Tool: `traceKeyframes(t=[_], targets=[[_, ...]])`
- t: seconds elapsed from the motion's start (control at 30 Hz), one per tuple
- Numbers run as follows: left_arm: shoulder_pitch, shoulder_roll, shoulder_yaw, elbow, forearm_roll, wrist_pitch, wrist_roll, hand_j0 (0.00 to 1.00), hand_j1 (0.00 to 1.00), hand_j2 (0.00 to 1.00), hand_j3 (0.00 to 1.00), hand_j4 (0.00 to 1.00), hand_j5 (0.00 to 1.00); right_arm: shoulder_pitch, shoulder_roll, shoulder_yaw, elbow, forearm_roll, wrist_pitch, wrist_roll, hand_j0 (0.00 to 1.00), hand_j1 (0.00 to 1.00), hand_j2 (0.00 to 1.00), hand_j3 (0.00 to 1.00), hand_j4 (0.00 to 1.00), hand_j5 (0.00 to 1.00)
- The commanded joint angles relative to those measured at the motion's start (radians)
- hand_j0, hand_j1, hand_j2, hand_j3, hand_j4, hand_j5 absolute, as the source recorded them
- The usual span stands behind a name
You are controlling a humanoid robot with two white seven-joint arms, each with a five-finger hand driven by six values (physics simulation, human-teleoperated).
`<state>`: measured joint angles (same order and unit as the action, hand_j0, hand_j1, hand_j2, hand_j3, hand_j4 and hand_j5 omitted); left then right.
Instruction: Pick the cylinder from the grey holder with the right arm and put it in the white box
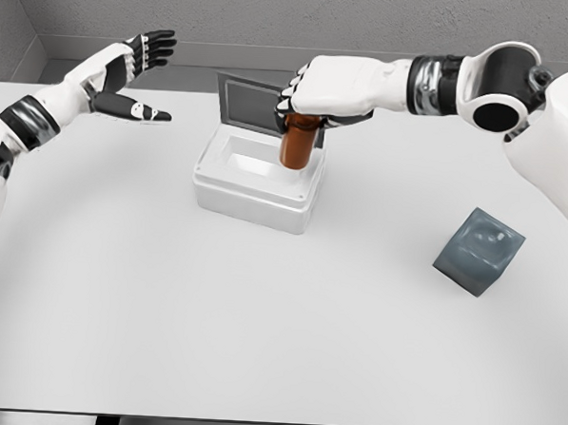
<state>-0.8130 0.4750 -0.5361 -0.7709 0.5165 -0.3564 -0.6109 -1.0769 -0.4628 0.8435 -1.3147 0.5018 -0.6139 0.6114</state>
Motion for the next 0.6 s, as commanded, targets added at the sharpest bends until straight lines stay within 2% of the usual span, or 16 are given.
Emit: traceKeyframes(t=[0.0, 0.07, 0.1, 0.3, 0.4, 0.47, 0.57], targets=[[-0.002, -0.007, 0.002, 0.007, 0.007, 0.036, 0.000, 1.00, 1.00, 1.00, 1.00, 1.00, 1.00, 0.000, 0.009, 0.003, 0.005, 0.009, 0.003, -0.001, 0.71, 0.71, 0.71, 0.71, 0.71, 0.71], [-0.002, -0.010, 0.002, 0.008, 0.007, 0.037, 0.000, 1.00, 1.00, 1.00, 1.00, 1.00, 1.00, 0.000, 0.012, 0.002, 0.006, 0.020, 0.003, -0.001, 0.86, 0.86, 0.86, 0.86, 0.86, 0.86], [-0.002, -0.010, 0.002, 0.008, 0.007, 0.036, 0.000, 1.00, 1.00, 1.00, 1.00, 1.00, 1.00, 0.000, 0.012, 0.000, 0.006, 0.020, 0.003, -0.001, 0.90, 0.90, 0.90, 0.90, 0.90, 0.90], [-0.002, -0.010, 0.001, 0.008, 0.007, 0.037, 0.000, 1.00, 1.00, 1.00, 1.00, 1.00, 1.00, 0.002, 0.012, -0.007, 0.000, 0.020, 0.003, -0.001, 0.92, 0.92, 0.92, 0.92, 0.92, 0.92], [-0.002, -0.015, 0.002, 0.008, 0.007, 0.037, 0.000, 1.00, 1.00, 1.00, 1.00, 1.00, 1.00, 0.008, -0.002, -0.012, -0.047, 0.017, 0.003, -0.001, 0.93, 0.93, 0.93, 0.93, 0.93, 0.93], [-0.002, -0.022, 0.001, 0.008, 0.007, 0.037, 0.000, 1.00, 1.00, 1.00, 1.00, 1.00, 1.00, 0.020, -0.071, -0.053, -0.144, 0.009, 0.003, -0.001, 0.96, 0.96, 0.96, 0.96, 0.96, 0.96], [-0.005, -0.048, 0.001, 0.038, 0.005, 0.037, 0.000, 1.00, 1.00, 1.00, 1.00, 1.00, 1.00, 0.093, -0.226, -0.158, -0.281, -0.018, 0.003, -0.001, 0.99, 0.99, 0.99, 0.99, 0.99, 0.99]])
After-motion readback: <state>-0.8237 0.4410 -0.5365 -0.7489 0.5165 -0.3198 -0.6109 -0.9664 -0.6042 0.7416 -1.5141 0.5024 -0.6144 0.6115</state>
